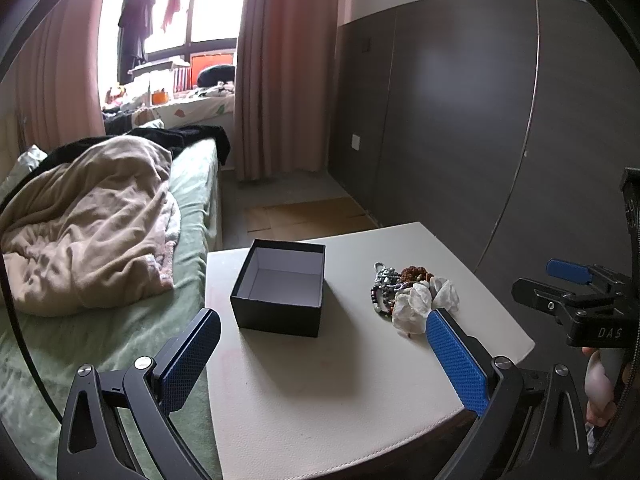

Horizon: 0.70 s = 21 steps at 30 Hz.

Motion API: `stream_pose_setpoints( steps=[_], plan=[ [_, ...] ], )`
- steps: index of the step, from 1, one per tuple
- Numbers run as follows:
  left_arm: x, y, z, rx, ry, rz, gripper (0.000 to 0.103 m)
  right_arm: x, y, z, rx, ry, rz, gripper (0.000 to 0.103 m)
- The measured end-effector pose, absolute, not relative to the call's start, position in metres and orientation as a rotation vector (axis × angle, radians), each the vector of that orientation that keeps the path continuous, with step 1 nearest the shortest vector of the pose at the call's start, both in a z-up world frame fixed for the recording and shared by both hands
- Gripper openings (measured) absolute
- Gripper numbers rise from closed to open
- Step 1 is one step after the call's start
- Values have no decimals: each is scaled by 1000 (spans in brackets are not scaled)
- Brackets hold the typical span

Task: Organize jewelry

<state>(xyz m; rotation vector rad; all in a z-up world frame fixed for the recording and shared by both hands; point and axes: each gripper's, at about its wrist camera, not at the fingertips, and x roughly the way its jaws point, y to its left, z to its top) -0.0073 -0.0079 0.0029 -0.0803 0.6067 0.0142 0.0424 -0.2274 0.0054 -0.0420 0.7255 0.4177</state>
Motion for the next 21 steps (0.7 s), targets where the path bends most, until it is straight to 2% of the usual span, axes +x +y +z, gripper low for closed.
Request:
stream_pose_setpoints(
  steps=[21],
  plan=[
    [-7,-8,3,-87,608,14,102,42,-227,5,-45,724,415,103]
  ],
)
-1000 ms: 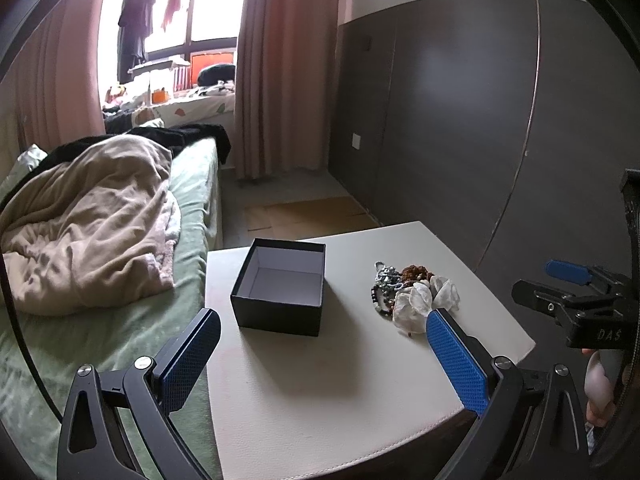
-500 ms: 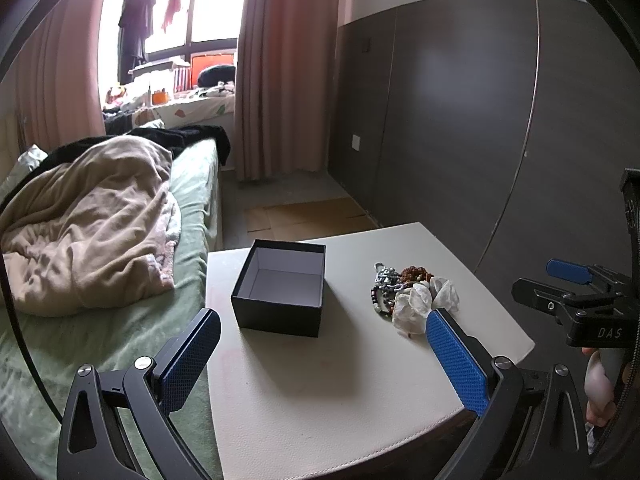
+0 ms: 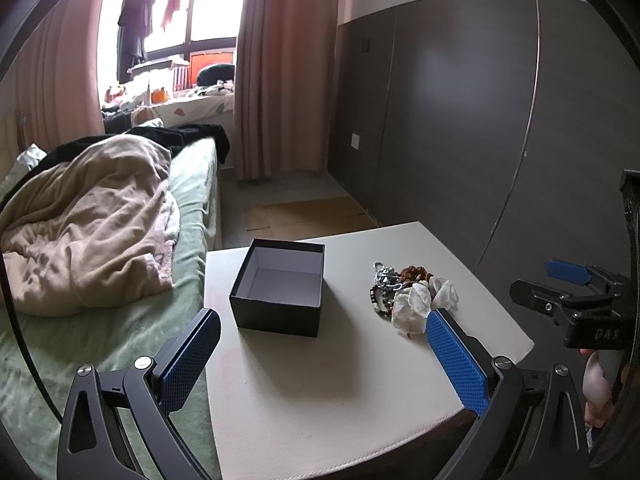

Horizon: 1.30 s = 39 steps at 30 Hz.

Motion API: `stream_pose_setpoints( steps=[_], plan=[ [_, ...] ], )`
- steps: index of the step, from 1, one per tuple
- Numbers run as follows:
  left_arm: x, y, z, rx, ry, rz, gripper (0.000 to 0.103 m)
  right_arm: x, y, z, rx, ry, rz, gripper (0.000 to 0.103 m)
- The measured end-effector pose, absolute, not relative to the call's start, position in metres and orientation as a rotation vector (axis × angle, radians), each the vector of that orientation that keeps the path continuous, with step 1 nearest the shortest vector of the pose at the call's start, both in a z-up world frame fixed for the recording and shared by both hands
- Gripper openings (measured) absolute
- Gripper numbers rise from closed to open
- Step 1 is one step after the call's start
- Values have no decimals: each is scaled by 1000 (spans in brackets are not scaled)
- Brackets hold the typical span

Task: Organize jewelry

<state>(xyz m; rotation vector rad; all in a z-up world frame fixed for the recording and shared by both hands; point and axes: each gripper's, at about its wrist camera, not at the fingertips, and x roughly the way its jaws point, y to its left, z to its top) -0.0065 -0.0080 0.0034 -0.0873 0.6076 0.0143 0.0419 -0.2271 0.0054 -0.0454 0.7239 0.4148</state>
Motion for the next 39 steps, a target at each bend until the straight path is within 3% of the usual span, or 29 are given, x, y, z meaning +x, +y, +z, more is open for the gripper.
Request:
stream_pose_setpoints(
  steps=[23,39],
  plan=[
    [46,-44,-13,-147,629,-60,102,75,-277,3,159,767,327,103],
    [90,-80,-50,-184,767,-182,79,105,-306,-11,317,841,271,102]
  ],
)
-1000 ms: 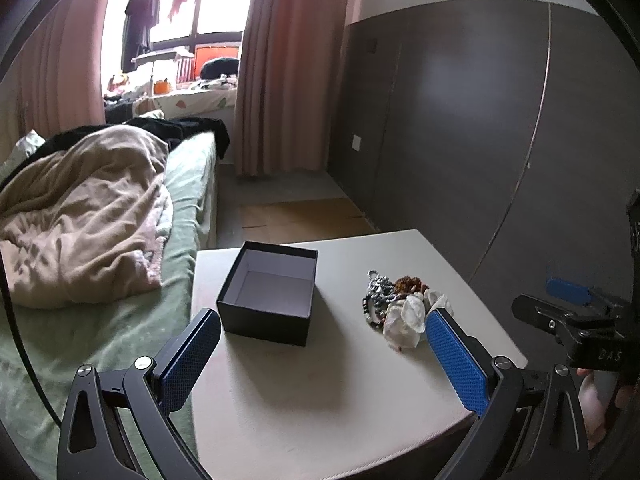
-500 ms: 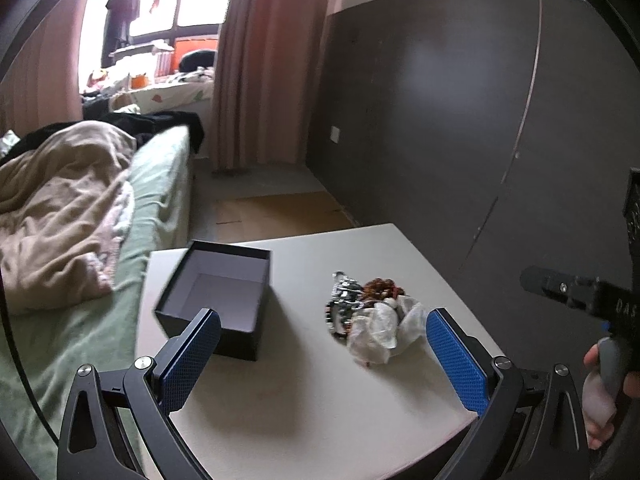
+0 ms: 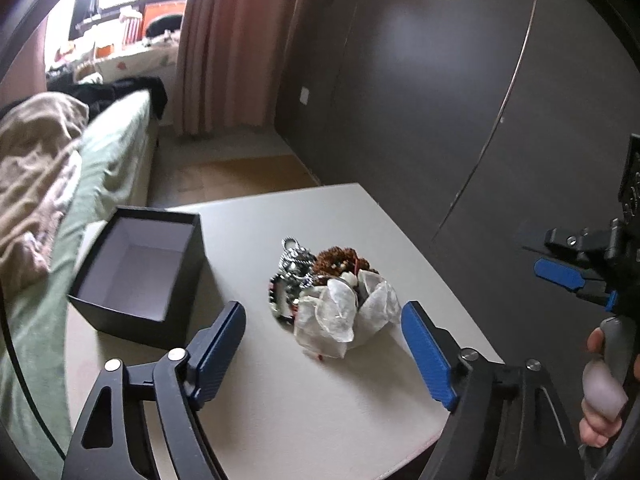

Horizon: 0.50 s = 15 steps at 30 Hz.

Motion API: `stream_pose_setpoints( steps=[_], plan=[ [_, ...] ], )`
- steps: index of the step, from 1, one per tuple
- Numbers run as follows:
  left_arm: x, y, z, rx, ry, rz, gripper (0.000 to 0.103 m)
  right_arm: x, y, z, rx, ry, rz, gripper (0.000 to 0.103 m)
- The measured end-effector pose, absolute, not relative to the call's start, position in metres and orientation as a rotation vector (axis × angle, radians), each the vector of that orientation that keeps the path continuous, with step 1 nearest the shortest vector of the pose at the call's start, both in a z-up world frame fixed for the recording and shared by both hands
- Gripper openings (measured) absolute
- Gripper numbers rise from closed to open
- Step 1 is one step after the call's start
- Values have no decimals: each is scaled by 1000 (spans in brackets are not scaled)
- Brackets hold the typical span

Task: Organize jewelry
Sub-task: 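Move the left tool to the white tissue and close on it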

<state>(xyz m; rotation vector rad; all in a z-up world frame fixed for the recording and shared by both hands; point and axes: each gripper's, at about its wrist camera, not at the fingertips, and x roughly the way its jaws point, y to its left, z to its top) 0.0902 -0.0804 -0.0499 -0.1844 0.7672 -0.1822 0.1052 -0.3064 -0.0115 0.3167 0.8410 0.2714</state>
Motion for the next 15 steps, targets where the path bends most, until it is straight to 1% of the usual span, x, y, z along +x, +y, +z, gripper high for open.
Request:
stream_pose_setpoints(
  steps=[3,5,8,15],
  plan=[
    [98,-85,-58,-186,787,-190,78,109,-307,-12,328,842,274,102],
    [103,-90,-64,-177,809,-197,74,111,-307,-13,332,847,274,102],
    [111,-94,-74,-178,846,-214,71,115,-309,-15,335,855,269,102],
    [121,-101,-89,-164,879,-217,69,123,-313,-19,351,871,260,102]
  ],
)
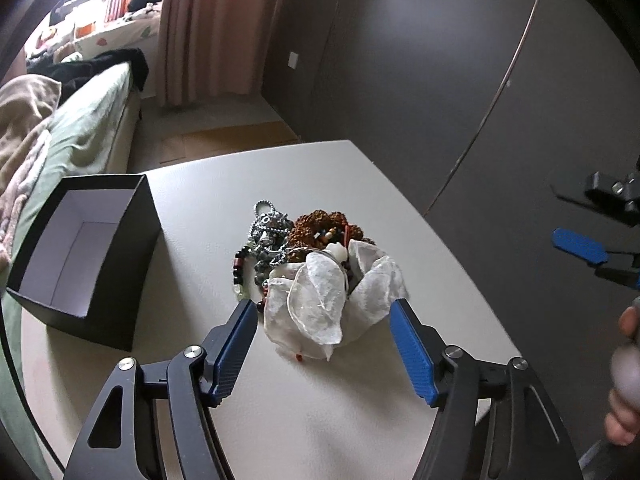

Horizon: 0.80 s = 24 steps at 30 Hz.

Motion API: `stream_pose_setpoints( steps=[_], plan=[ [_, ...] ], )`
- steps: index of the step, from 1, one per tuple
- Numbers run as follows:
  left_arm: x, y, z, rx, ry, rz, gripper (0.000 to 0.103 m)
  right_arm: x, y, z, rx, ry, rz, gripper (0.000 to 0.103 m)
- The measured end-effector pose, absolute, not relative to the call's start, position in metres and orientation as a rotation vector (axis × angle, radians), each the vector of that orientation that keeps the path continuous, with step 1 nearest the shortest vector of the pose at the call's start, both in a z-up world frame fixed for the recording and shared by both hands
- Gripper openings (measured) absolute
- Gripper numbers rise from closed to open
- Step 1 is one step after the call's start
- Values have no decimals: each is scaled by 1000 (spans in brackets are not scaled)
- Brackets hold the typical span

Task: Organize jewelry
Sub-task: 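Move the left tool to the white tissue and close on it, then lift the tissue with the left tool while the right tool grasps the silver chain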

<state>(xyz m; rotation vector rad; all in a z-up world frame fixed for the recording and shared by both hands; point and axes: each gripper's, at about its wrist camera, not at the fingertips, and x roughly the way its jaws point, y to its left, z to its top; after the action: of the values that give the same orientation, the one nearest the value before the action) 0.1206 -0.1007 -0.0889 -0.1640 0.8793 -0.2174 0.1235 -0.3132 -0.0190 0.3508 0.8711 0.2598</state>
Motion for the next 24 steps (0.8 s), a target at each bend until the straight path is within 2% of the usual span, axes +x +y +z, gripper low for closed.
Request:
stream_pose_setpoints(
  steps=[3,5,7,13,19,24],
  plan=[
    [127,-99,-99,-160,907,-212,46,126,-314,-20,349,874,263,102],
    [131,-95,-105,-167,936,-200,16,129,-311,-22,349,881,269,102],
    [130,-88,-103,-208,931,-210,6,131,-309,-23,347,887,274,102],
    [121,-71,-74,-257,841,-244,1,137,-298,-25,330,892,292,102],
    [117,-53,-50,-278,768,-246,1,146,-283,-28,330,904,314,96],
    [124,-32,-44,-318,749,-215,1,159,-261,-26,307,914,332,96]
  ],
)
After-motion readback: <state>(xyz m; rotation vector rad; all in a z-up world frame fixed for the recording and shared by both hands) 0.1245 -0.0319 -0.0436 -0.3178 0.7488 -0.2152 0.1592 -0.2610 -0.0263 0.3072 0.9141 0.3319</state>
